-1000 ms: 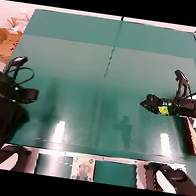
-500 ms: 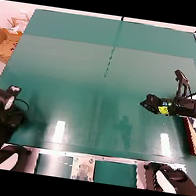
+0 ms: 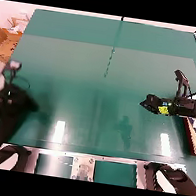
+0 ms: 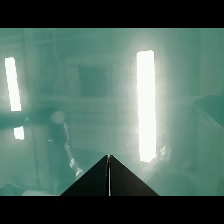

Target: Fold the shirts.

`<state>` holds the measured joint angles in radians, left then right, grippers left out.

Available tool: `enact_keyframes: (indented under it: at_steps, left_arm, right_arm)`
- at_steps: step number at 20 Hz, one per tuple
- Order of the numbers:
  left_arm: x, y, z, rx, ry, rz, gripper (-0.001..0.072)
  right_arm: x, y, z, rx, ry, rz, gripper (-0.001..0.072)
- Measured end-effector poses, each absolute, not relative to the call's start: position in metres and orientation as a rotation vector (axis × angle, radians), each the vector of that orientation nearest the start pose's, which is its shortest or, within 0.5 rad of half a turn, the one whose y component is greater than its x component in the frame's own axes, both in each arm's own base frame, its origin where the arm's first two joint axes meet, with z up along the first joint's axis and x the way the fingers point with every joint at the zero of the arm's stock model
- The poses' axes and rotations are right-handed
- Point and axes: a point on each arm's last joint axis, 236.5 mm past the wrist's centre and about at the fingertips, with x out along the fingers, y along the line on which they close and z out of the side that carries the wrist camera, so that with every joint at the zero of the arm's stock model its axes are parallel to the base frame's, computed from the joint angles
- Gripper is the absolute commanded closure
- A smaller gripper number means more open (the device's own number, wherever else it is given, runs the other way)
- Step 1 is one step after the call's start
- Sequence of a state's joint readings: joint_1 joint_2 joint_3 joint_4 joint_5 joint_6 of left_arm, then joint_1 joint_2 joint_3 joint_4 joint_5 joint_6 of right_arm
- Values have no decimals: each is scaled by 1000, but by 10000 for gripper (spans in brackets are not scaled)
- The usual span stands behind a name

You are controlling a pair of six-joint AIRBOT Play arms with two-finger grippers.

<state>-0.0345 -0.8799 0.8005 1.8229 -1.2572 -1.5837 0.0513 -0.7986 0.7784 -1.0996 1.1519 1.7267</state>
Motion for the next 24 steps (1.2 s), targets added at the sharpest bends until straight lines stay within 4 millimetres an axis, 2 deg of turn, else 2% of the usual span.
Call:
enact_keyframes:
  at_steps: [1,3,6,8,10,11,12,13,15,17,21,24]
  left_arm:
    - [282,22,36,196,1259,56,683]
    - [306,-42,86,132,1118,-135,683]
    - [312,-146,141,77,935,-431,682]
    - [304,-205,156,51,878,-578,682]
    - [294,-254,154,43,871,-689,681]
    - [288,-274,146,45,887,-731,577]
    - [282,-293,136,45,913,-766,97]
    - [279,-307,125,42,940,-788,-6]
    - [272,-326,101,36,1012,-806,-13]
    - [270,-330,90,23,1059,-802,-13]
    - [290,-305,84,-17,1121,-726,-13]
    - [317,-277,78,-59,1138,-642,-13]
  right_arm:
    - [275,112,50,528,1190,222,698]
    - [275,112,50,528,1189,222,698]
    - [275,112,50,528,1189,222,698]
    - [275,112,50,528,1189,222,698]
    - [275,112,50,528,1189,222,698]
    - [275,112,50,528,1189,222,698]
    - [275,112,50,528,1190,222,698]
    - [275,112,50,528,1189,222,698]
    - [275,112,50,529,1189,222,698]
    - [275,112,50,528,1189,222,698]
    - [275,112,50,528,1189,222,698]
    - [277,112,51,529,1183,221,698]
